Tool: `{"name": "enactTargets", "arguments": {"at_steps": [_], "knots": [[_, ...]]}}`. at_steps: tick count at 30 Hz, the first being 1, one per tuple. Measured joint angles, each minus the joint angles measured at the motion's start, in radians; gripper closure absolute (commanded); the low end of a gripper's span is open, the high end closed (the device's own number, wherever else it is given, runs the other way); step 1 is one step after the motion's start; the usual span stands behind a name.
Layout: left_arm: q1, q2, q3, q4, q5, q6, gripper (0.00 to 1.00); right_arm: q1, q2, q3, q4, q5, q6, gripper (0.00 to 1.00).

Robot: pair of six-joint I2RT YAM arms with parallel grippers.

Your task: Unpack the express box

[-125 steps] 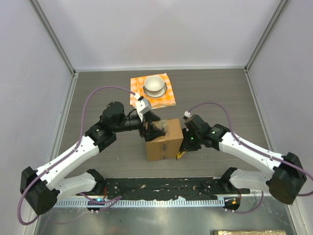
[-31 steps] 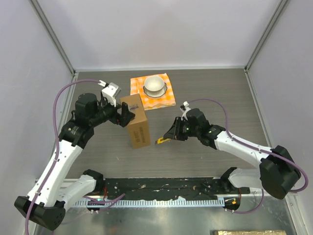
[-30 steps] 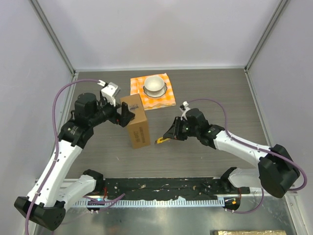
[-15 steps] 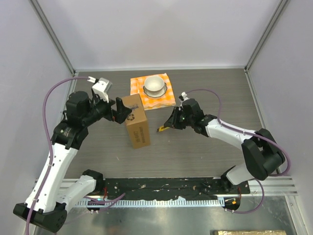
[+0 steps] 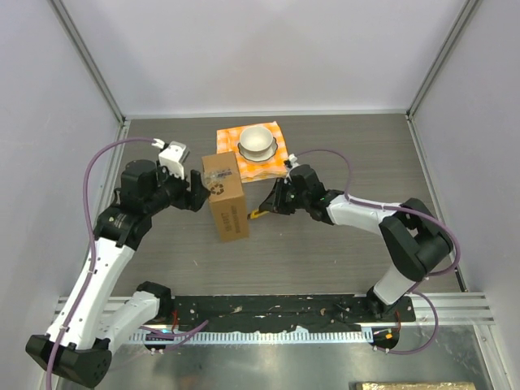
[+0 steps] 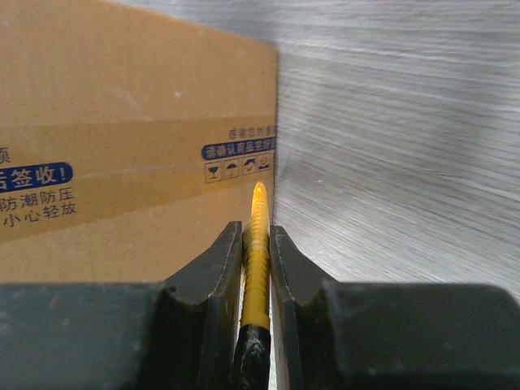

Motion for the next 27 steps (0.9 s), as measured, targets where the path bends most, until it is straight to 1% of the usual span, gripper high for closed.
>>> {"name": "enactTargets", "arguments": {"at_steps": [6, 10, 13, 15, 17, 19, 22, 25, 27], "knots": [[0.005, 0.053, 0.001, 0.083, 0.002, -0.002, 0.33, 0.07, 0.045, 0.011, 0.073, 0.02, 0.039, 0.99], [-0.022, 0.076, 0.001, 0.147, 0.039, -0.039, 0.33, 0.116, 0.071, 0.008, 0.122, 0.023, 0.082, 0.99], [-0.051, 0.096, -0.002, 0.175, 0.098, -0.085, 0.33, 0.143, 0.076, -0.005, 0.164, 0.002, 0.117, 0.99], [-0.066, 0.104, -0.011, 0.181, 0.134, -0.113, 0.34, 0.148, 0.074, -0.008, 0.167, -0.007, 0.124, 0.99], [-0.078, 0.105, -0.024, 0.183, 0.168, -0.137, 0.37, 0.145, 0.048, -0.011, 0.117, -0.018, 0.116, 0.99], [-0.087, 0.103, -0.027, 0.182, 0.191, -0.145, 0.37, 0.133, -0.032, -0.042, 0.045, -0.024, 0.1, 0.99], [-0.095, 0.103, -0.031, 0.177, 0.213, -0.153, 0.37, 0.119, -0.28, -0.136, -0.122, -0.002, 0.071, 0.99], [-0.109, 0.103, -0.05, 0.174, 0.238, -0.169, 0.37, 0.119, -0.533, -0.181, -0.328, 0.068, 0.055, 0.99], [-0.117, 0.105, -0.063, 0.173, 0.251, -0.186, 0.37, 0.12, -0.666, -0.172, -0.472, 0.134, 0.053, 0.99]]}}
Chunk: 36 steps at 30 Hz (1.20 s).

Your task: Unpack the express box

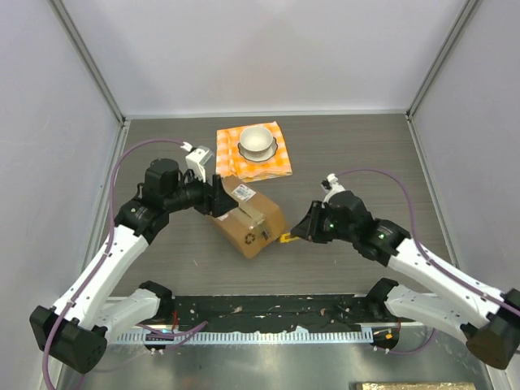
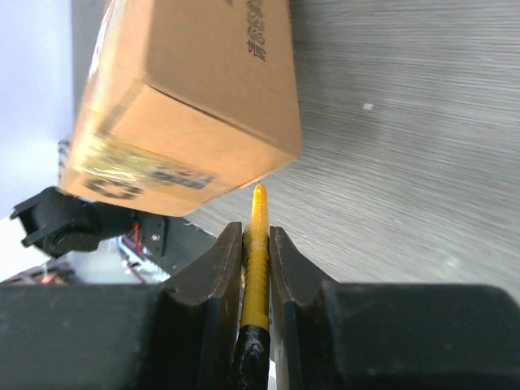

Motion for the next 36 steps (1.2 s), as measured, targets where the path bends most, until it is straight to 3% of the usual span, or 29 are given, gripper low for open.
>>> {"name": "enactTargets", "arguments": {"at_steps": [4, 11, 16, 20, 22, 27, 36], "knots": [[-0.008, 0.014, -0.006, 0.0, 0.015, -0.026, 0.36, 0.0, -0.102, 0.067, -0.221, 0.135, -0.003, 0.99], [-0.018, 0.054, 0.022, -0.043, 0.031, 0.027, 0.28, 0.0, -0.107, 0.026, -0.305, 0.193, -0.002, 0.99], [-0.107, 0.126, 0.121, -0.166, -0.007, 0.316, 0.19, 0.0, -0.11, -0.007, -0.323, 0.192, -0.006, 0.99], [-0.164, 0.174, 0.156, -0.237, -0.018, 0.659, 0.17, -0.001, -0.121, -0.018, -0.301, 0.187, -0.006, 0.99], [-0.179, 0.179, 0.154, -0.246, -0.021, 0.746, 0.17, -0.009, -0.121, -0.027, -0.278, 0.184, -0.006, 0.99], [-0.232, 0.18, 0.085, -0.177, -0.005, 1.005, 0.17, -0.048, -0.109, -0.029, -0.212, 0.207, -0.01, 0.99], [-0.289, 0.175, -0.152, 0.034, 0.064, 1.266, 0.21, -0.141, 0.048, 0.006, 0.016, 0.323, -0.049, 0.99]]}}
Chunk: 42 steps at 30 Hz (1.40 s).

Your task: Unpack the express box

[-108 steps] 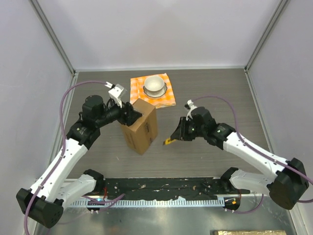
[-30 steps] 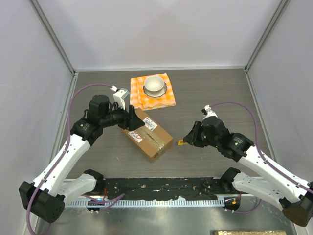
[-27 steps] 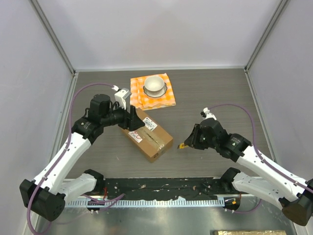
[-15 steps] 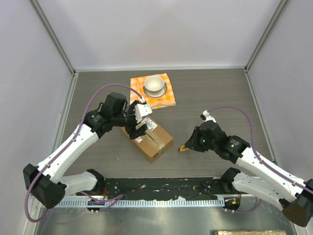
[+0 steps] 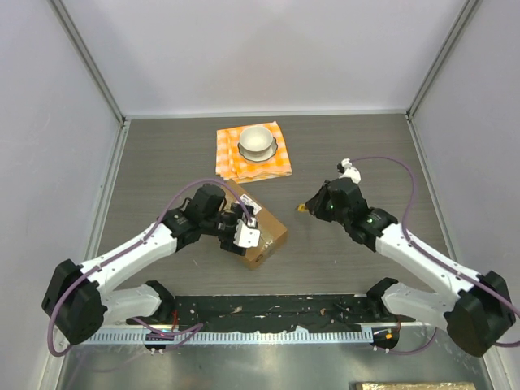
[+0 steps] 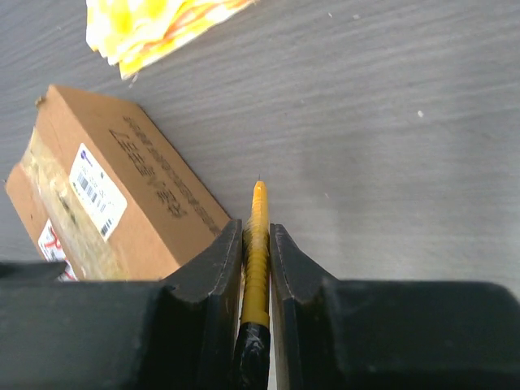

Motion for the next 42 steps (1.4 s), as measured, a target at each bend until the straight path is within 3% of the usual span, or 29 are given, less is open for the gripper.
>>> {"name": "enactTargets", "arguments": {"at_steps": [3, 10, 17, 26, 30, 37, 40, 42], "knots": [[-0.002, 0.004, -0.075, 0.081, 0.019, 0.047, 0.22, -0.015, 0.101, -0.001, 0.124, -0.012, -0.006, 0.99], [-0.002, 0.092, -0.079, 0.26, 0.02, 0.101, 0.24, -0.026, 0.286, -0.001, 0.374, -0.145, -0.004, 0.99], [-0.002, 0.144, -0.045, 0.245, 0.024, 0.159, 0.23, -0.026, 0.356, -0.005, 0.507, -0.271, 0.0, 0.99], [-0.006, 0.134, -0.039, 0.171, 0.016, 0.283, 0.21, -0.04, 0.356, -0.011, 0.523, -0.322, -0.011, 0.99], [-0.007, 0.134, -0.058, 0.189, 0.0, 0.293, 0.31, -0.08, 0.321, -0.01, 0.458, -0.333, -0.051, 0.99], [-0.008, 0.212, -0.061, 0.263, -0.048, 0.255, 0.32, -0.121, 0.121, -0.003, 0.292, -0.335, -0.161, 0.99], [-0.009, 0.213, -0.061, 0.27, -0.057, 0.23, 0.45, -0.121, 0.03, -0.003, 0.233, -0.354, -0.217, 0.99], [-0.01, 0.214, -0.062, 0.262, -0.06, 0.211, 0.62, -0.113, -0.041, -0.015, 0.216, -0.373, -0.265, 0.99]]}}
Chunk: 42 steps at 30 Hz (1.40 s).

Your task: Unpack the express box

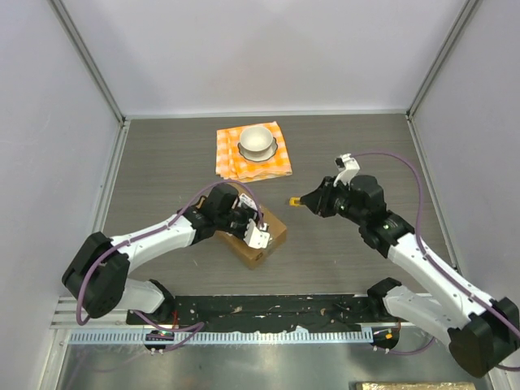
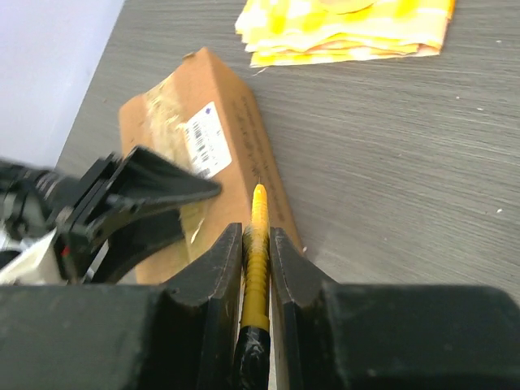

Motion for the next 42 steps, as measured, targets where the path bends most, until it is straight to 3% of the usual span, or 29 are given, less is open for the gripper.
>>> {"name": "enactTargets", "arguments": {"at_steps": [2, 6, 12, 15, 23, 42], "knots": [[-0.003, -0.002, 0.0, 0.007, -0.004, -0.019, 0.75, 0.016, -0.068, -0.02, -0.005, -0.014, -0.038, 0.99], [-0.005, -0.003, 0.0, 0.06, -0.037, -0.06, 0.79, 0.111, -0.178, -0.065, 0.0, -0.023, -0.124, 0.99], [-0.013, -0.003, 0.0, 0.084, -0.108, -0.119, 0.82, 0.37, -0.17, -0.076, -0.014, 0.078, -0.265, 0.99], [-0.019, -0.012, -0.007, 0.088, -0.13, -0.135, 0.83, 0.435, -0.172, -0.076, -0.027, 0.141, -0.325, 0.99], [-0.025, -0.059, -0.048, 0.091, -0.161, -0.151, 0.87, 0.501, -0.168, -0.074, -0.032, 0.286, -0.435, 0.99], [-0.035, -0.1, -0.085, 0.101, -0.172, -0.179, 0.92, 0.558, -0.079, -0.072, 0.021, 0.29, -0.456, 0.99]]}}
